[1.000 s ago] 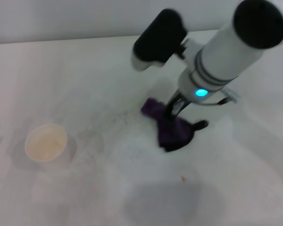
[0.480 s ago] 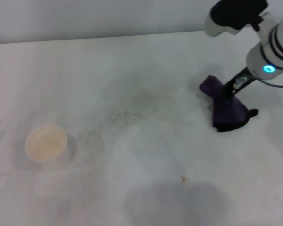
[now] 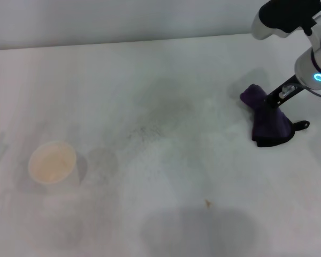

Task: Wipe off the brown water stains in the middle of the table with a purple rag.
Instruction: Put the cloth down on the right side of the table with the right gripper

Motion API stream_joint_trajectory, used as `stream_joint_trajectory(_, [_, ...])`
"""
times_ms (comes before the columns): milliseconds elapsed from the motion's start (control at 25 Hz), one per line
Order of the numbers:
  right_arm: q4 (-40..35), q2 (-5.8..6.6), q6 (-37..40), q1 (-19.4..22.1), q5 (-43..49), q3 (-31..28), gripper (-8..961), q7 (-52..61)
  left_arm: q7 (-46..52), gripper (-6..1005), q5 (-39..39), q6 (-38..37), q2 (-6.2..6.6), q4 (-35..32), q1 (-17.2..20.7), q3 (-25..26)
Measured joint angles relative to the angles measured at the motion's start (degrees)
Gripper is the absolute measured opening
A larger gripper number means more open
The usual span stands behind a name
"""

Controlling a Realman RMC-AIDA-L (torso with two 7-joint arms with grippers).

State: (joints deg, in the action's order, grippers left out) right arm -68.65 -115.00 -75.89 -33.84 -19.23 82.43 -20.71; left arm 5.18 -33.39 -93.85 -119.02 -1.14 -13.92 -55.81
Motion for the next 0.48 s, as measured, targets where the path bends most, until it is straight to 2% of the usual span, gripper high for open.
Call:
stream_joint_trajectory(280, [4.26, -0.06, 0.17, -0.94, 1.39, -3.38, 197, -1.37, 0.0, 893, 0.0, 1.23, 0.02, -0.74, -0.37, 0.09])
stream_joint_trajectory(480, [3.98, -0.2, 0.68, -0.75, 0.76, -4.48, 221, -1.82, 0.0, 893, -0.01, 1.86, 0.03, -0.79, -0.87, 0.09])
